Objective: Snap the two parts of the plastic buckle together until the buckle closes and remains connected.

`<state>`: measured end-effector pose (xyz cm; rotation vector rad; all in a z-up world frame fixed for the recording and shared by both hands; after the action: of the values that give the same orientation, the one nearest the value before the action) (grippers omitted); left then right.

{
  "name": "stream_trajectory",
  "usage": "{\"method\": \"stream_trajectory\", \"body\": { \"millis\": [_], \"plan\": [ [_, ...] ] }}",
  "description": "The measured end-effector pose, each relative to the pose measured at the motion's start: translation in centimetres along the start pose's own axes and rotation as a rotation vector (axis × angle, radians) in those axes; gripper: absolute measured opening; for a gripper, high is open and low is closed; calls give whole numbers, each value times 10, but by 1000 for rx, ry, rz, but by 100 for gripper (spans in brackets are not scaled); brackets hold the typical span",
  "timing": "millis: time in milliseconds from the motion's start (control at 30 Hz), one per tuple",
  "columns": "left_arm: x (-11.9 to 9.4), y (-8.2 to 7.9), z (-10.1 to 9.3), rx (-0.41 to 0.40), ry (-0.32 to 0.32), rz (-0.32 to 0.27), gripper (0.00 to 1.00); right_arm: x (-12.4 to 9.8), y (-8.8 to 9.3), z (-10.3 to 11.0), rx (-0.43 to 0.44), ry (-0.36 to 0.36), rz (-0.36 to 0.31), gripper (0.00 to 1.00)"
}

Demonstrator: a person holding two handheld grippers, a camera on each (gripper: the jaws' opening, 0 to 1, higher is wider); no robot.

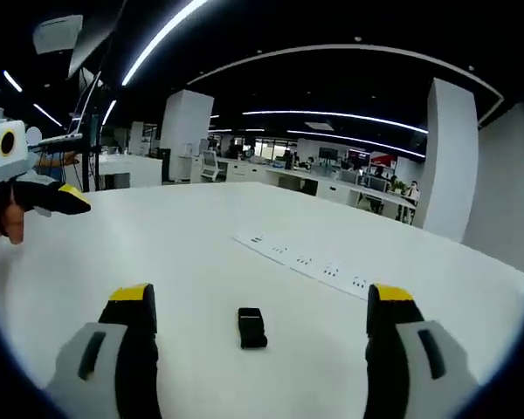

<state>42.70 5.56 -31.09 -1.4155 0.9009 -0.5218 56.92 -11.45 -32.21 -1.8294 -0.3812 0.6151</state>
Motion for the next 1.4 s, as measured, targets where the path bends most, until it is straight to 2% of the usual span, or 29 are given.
{"method": "stream_trajectory", "body": {
  "millis": [67, 100, 133, 200, 233, 267, 300, 433, 633, 700, 733, 800, 867, 1033, 1067, 1100, 1133, 1167, 1233, 1400],
  "plan": [
    [0, 0, 1, -4, -7, -2, 100, 0, -2, 0, -6, 0, -7, 100],
    [0, 0, 2, -6, -14, -2, 100, 0, -2, -4, -20, 27, -8, 100],
    [-1, 0, 5, 5, -30, 6, 100, -2, -4, -7, -63, 56, -13, 100],
    [-2, 4, 12, 64, -69, 34, 100, -2, -5, -9, -71, 65, -20, 100],
    [-2, 5, 12, 66, -73, 38, 100, -3, -4, -12, -82, 78, -15, 100],
    [-1, 6, 13, 61, -76, 39, 100, -5, -1, -18, -115, 106, 24, 100],
    [-2, 6, 15, 60, -80, 40, 100, -5, -1, -18, -128, 102, 24, 100],
    [-3, 4, 17, 44, -81, 24, 100, -11, -5, -21, -76, 96, 7, 100],
    [-2, 1, 13, -33, -34, -17, 100, -22, -9, -20, -9, 96, -25, 100],
    [-2, 1, 14, -40, -44, -20, 100, -27, -11, -21, 4, 117, -52, 100],
    [-3, -1, 19, -30, -80, -42, 100, -29, -11, -22, 8, 120, -58, 100],
    [-5, -2, 20, -35, -78, -66, 100, -31, -12, -24, 24, 125, -64, 100],
    [-6, -3, 20, -75, -62, -75, 100, -33, -13, -25, 28, 132, -73, 100],
    [-6, -4, 22, -81, -69, -111, 100, -41, -12, -22, 36, 149, -79, 100],
    [-5, -1, 21, -77, -63, -96, 100, -44, -12, -20, 34, 151, -76, 100],
    [-5, 6, 22, -36, -68, -42, 100, -46, -12, -18, 35, 152, -74, 100],
    [-4, 11, 24, 4, -98, -13, 100, -48, -12, -17, 38, 154, -74, 100],
    [-4, 11, 25, 30, -114, -12, 100, -51, -12, -15, 43, 157, -75, 100],
    [-3, 10, 22, -2, -95, -28, 100, -55, -14, -13, 46, 164, -79, 99],
    [-9, 6, 26, -53, -101, -57, 100, -71, -15, -1, 46, 167, -85, 98]
  ]
}}
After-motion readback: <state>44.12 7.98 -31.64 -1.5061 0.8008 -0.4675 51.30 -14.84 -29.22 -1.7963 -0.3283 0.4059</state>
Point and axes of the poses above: the point that each gripper's makers call its tool centre point, and the gripper's own axes: x roughly forward along the fingers, z roughly to its left, y roughly out of its underside, the point moved 5 cm from there along -x, roughly backward along the fingers, and after that the axes turned 4 degrees about -x, right-handed, at the moved point
